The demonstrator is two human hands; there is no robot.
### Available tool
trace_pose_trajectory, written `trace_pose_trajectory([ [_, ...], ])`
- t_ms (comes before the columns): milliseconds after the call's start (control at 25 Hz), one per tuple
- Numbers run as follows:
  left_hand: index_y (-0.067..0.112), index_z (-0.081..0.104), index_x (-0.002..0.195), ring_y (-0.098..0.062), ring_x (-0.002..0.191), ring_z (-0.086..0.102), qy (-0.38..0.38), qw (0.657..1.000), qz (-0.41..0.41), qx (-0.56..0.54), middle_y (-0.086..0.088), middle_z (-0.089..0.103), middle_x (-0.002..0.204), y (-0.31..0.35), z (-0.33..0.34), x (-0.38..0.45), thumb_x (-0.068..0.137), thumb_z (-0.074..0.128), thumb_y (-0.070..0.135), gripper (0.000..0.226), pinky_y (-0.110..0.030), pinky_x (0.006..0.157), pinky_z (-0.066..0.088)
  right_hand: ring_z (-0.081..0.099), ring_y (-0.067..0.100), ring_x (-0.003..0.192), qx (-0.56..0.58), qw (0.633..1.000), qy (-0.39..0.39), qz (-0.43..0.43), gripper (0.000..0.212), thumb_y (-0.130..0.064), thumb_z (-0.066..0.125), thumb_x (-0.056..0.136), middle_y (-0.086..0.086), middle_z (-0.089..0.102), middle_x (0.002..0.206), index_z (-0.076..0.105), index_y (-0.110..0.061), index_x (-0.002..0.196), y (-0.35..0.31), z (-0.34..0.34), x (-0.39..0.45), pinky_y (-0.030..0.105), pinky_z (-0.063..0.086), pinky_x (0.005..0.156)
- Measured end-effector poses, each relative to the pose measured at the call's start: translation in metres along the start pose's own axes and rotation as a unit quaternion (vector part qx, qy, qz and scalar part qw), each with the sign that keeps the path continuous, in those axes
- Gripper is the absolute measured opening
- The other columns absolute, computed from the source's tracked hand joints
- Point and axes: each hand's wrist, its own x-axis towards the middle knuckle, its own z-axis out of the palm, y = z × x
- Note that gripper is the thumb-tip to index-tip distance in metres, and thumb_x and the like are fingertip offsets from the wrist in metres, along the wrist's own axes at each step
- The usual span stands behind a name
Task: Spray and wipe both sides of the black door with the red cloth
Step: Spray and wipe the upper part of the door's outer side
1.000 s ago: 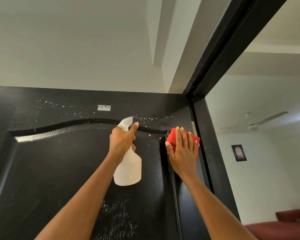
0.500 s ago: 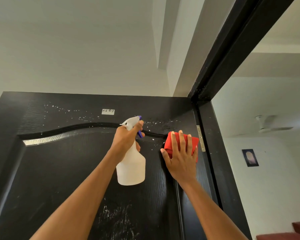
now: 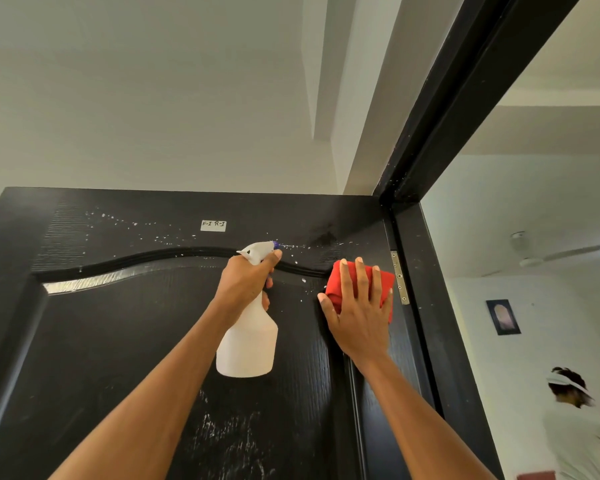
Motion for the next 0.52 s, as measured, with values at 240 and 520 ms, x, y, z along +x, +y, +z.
trace_pose_trajectory([
  [240, 0.014, 0.062, 0.111, -0.023, 0.052, 0.064, 0.017, 1.0, -0.001, 0.001, -0.008, 0.074, 0.086, -0.004, -0.012, -0.001, 0.095, 0.061, 0.051, 0.041, -0.032, 0.051, 0.058, 0.026, 0.039, 0.151, 0.045, 0.997, 0.017, 0.058, 0.071, -0.055, 0.046, 0.097, 0.006, 0.031, 0.164, 0.027, -0.028, 0.159, -0.003, -0.005, 0.023, 0.067, 0.037, 0.111],
  [520, 0.013, 0.064, 0.115, -0.026, 0.05, 0.063, 0.09, 0.995, 0.034, 0.0, -0.005, 0.075, 0.088, -0.01, -0.035, -0.003, 0.094, 0.063, 0.052, 0.045, -0.033, 0.05, 0.057, 0.009, 0.03, 0.157, 0.112, 0.99, -0.033, -0.078, 0.077, -0.071, 0.026, 0.098, 0.003, 0.018, 0.17, 0.022, -0.027, 0.161, -0.089, 0.01, 0.106, 0.061, 0.019, 0.121],
])
